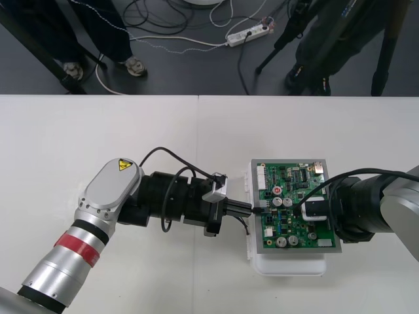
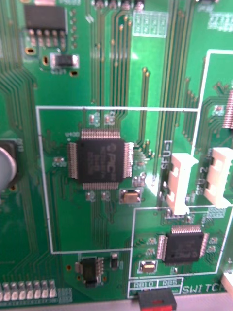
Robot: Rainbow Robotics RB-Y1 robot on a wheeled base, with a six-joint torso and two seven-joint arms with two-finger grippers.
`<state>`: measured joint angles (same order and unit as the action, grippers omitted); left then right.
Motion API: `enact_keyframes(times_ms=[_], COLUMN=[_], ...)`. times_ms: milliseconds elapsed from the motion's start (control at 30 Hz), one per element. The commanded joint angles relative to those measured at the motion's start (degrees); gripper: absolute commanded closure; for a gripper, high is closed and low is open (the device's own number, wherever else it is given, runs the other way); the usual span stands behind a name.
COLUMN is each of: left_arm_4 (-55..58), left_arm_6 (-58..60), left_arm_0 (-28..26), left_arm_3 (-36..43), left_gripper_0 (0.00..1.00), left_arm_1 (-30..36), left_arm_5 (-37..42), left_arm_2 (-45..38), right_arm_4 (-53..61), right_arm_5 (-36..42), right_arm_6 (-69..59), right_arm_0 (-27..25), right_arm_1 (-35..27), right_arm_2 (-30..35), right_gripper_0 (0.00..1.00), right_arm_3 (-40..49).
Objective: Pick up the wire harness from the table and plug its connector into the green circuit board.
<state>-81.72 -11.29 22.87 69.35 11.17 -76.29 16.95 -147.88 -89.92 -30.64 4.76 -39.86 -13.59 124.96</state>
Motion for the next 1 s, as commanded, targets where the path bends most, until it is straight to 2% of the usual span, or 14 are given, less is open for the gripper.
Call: enact_keyframes(times_ms=[33,500,533,567,600,633,1000], left_arm_4=[1.0,1.4,1.6,1.6,1.6,1.6,1.7], left_arm_6=[2.6,2.9,3.0,3.2,3.3,3.3,3.7], left_arm_0=[2.3,2.3,2.3,2.3,2.3,2.3,2.2], left_arm_3=[0.6,0.6,0.6,0.5,0.6,0.6,0.6], left_gripper_0=[1.00,0.99,0.73,0.27,0.05,0.00,0.00], left_arm_1=[-1.4,-1.3,-1.3,-1.2,-1.2,-1.2,-0.3], left_arm_5=[3.3,3.2,3.2,3.2,3.2,3.1,1.6], left_arm_2=[2.0,1.9,2.0,1.9,1.7,1.4,-0.1], right_arm_4=[0.8,0.5,0.5,0.4,0.4,0.4,0.4], right_arm_5=[-0.1,-0.1,-0.1,-0.1,-0.1,-0.1,-0.1], right_arm_6=[1.1,1.0,1.0,1.0,1.0,1.0,1.3], right_arm_0=[0.3,0.3,0.3,0.3,0.3,0.3,0.5], right_arm_1=[0.9,0.9,0.9,0.9,0.9,0.9,0.7], right_arm_2=[-0.8,-0.8,-0.8,-0.8,-0.8,-0.8,-0.5], right_gripper_0=[0.00,0.00,0.00,0.00,0.00,0.00,0.00], right_arm_3=[1.7,1.6,1.7,1.7,1.7,1.6,1.7])
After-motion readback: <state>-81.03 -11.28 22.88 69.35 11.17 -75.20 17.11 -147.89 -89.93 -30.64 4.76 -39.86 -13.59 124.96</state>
